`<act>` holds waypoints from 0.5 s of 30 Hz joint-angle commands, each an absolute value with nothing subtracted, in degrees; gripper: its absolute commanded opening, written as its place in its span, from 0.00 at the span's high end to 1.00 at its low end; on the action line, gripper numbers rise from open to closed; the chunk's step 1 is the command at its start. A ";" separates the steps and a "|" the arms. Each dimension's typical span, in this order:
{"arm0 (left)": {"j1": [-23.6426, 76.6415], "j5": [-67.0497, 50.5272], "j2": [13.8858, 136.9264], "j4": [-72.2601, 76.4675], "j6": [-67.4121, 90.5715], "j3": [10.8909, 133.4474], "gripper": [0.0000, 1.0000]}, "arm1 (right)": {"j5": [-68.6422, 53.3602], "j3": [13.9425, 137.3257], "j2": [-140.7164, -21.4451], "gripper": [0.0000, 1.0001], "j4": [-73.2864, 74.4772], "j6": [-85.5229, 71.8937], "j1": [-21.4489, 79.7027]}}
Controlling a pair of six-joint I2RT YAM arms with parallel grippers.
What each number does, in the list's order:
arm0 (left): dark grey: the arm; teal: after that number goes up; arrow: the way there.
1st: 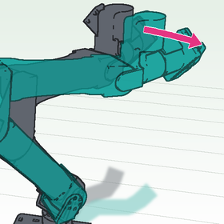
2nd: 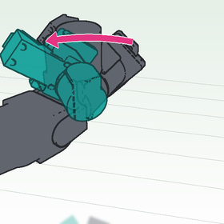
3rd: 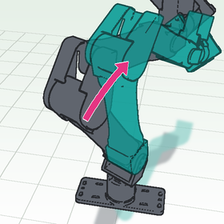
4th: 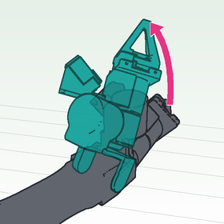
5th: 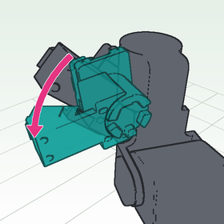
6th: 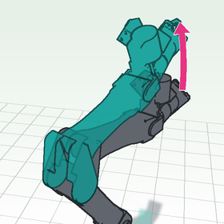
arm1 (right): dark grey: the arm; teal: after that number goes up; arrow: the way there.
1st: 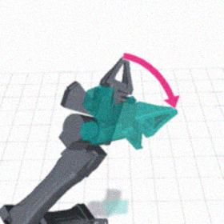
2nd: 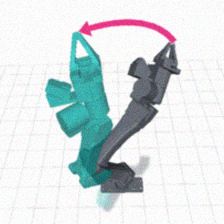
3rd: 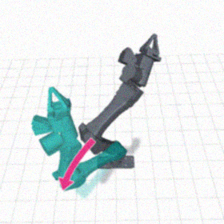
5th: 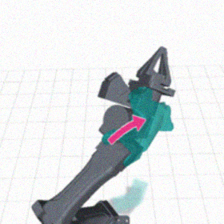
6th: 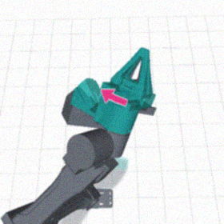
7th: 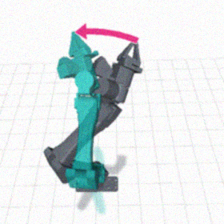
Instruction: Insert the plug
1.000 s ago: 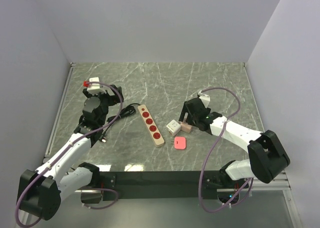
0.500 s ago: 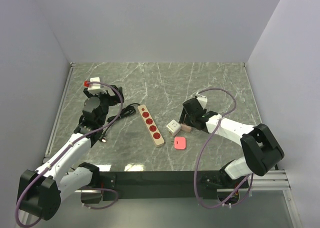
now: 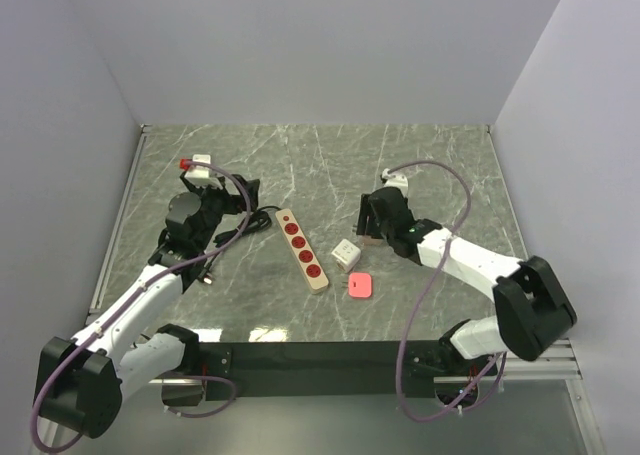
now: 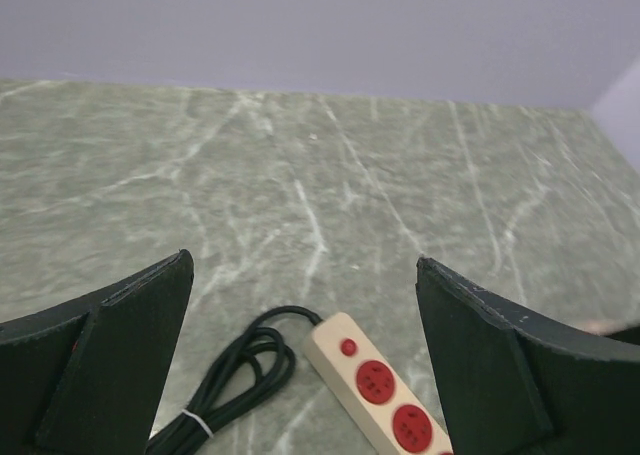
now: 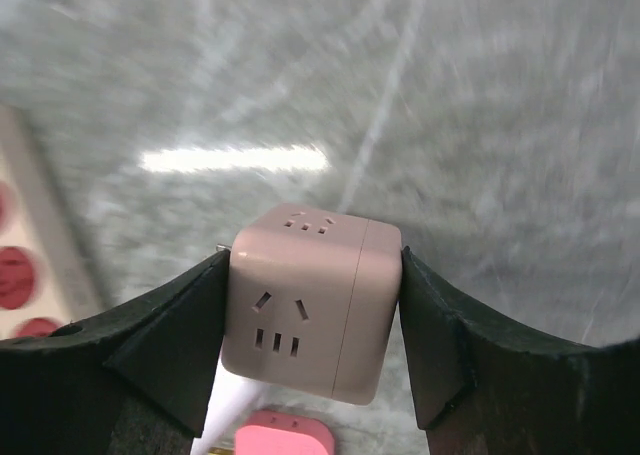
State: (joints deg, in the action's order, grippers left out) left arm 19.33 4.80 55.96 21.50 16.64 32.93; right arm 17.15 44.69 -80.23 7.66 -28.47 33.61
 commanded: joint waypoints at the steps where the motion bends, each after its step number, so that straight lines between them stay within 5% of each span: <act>1: 19.51 -6.30 57.12 22.50 17.05 36.38 0.01 | 13.82 44.84 -73.75 1.00 -7.01 -18.12 33.92; 15: 19.51 -29.95 60.55 29.25 27.58 37.97 0.01 | -13.68 41.75 -72.69 1.00 -30.03 3.68 36.65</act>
